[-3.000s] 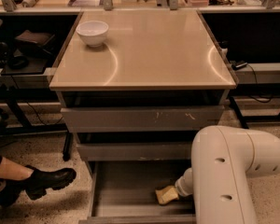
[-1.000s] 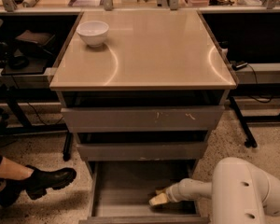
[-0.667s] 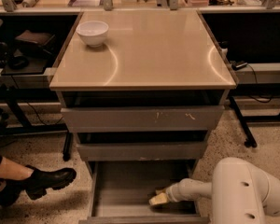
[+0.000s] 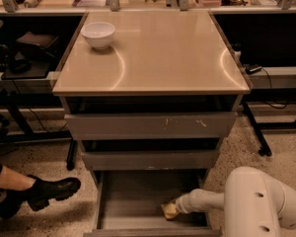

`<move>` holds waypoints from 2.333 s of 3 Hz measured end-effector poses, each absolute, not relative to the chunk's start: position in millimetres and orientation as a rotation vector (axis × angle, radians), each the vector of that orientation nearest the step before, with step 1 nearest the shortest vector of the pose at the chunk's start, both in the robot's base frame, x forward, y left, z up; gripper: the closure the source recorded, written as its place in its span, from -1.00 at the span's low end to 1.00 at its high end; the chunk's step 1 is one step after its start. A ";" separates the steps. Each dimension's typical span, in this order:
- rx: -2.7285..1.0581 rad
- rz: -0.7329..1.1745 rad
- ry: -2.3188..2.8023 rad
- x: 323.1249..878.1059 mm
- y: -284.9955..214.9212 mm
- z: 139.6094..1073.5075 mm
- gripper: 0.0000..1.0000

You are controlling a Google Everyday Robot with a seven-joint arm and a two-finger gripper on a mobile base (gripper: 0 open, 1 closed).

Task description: Pick sponge from bottom drawer and place on counter

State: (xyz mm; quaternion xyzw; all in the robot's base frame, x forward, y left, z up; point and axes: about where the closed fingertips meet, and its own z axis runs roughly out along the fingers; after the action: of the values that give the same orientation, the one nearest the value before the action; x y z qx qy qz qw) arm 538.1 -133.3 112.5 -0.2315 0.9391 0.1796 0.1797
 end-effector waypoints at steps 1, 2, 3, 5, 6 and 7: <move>-0.654 0.507 2.654 538.1 -133.4 112.7 0.31; -0.652 0.488 2.620 543.9 -142.1 131.1 0.77; -0.610 0.483 2.565 568.1 -173.9 193.6 1.00; -0.472 0.439 2.450 621.1 -298.6 412.6 1.00; -0.473 0.439 2.450 619.3 -298.9 412.5 1.00; -0.553 0.472 2.477 603.3 -285.0 407.1 1.00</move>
Offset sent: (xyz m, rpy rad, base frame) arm 0.0153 -0.0233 0.0463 -0.0058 -0.0933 -0.0131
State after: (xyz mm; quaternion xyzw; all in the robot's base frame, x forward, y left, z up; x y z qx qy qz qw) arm 603.3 -285.0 407.1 -0.2061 0.9221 0.1757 0.2765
